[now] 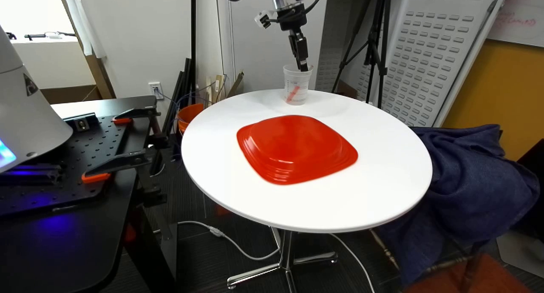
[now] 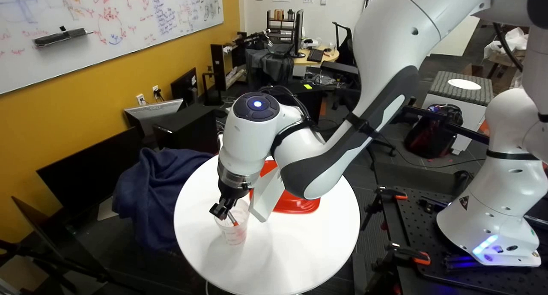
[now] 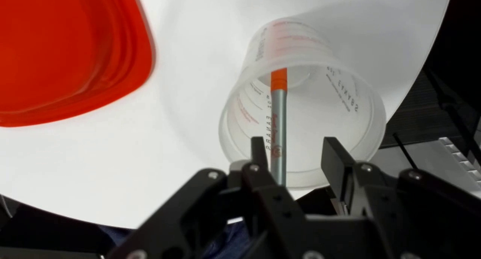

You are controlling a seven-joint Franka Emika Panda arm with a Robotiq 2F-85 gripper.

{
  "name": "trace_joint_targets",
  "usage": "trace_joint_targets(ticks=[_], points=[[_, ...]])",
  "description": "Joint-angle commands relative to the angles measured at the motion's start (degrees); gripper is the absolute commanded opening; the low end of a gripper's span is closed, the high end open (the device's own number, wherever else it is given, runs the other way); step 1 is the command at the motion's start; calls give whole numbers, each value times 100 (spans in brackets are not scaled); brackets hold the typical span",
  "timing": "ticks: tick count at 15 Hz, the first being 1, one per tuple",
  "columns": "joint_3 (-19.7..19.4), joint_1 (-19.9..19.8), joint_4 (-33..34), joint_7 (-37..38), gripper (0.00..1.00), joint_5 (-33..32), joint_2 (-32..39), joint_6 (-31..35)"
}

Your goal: Take the pen out of the cup and put it on the table

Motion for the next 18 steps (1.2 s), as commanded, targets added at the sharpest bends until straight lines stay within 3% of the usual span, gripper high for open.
trace_joint_targets(ticks=[1,9,10,11,13,18], points=[[-196,175,190,-402,45,306,183,35],[-609,585,487,-408,44,205,502,-49],[-653,638,498,-405,39,194,529,-46],[-691,687,513,-404,18,192,549,-54],[-765,774,537,-400,3,177,600,-40],[-884,992,509,-331,3,118,584,-85]])
